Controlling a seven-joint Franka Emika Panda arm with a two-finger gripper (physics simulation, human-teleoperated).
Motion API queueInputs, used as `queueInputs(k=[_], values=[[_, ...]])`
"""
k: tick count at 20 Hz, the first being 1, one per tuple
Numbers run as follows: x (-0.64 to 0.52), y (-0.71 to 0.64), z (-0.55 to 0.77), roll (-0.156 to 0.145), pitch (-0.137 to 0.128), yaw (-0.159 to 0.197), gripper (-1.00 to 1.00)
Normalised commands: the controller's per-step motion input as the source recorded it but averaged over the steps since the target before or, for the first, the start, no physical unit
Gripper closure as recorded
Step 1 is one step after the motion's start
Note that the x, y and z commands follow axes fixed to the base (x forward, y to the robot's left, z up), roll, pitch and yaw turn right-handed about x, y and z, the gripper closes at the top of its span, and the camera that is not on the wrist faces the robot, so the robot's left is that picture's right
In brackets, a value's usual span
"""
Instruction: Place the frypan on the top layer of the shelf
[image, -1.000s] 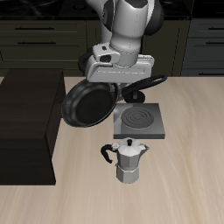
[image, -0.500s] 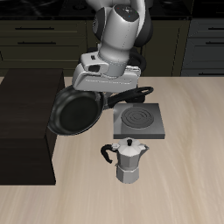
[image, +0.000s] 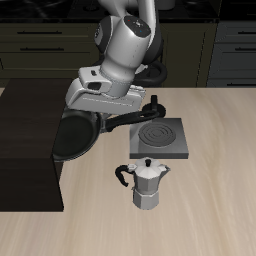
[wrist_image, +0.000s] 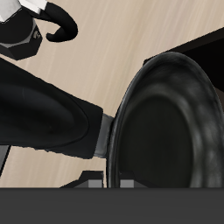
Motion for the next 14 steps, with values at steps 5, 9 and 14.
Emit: queueInputs(k=[5, 9, 14], values=[[0.15, -0.38, -0.11, -0.097, 0.021, 0.063, 1.00], [0.20, -0.39, -0.15, -0.090, 0.030, 0.054, 1.00], [0.19, -0.60, -0.07, -0.117, 0.028, -0.012, 1.00]])
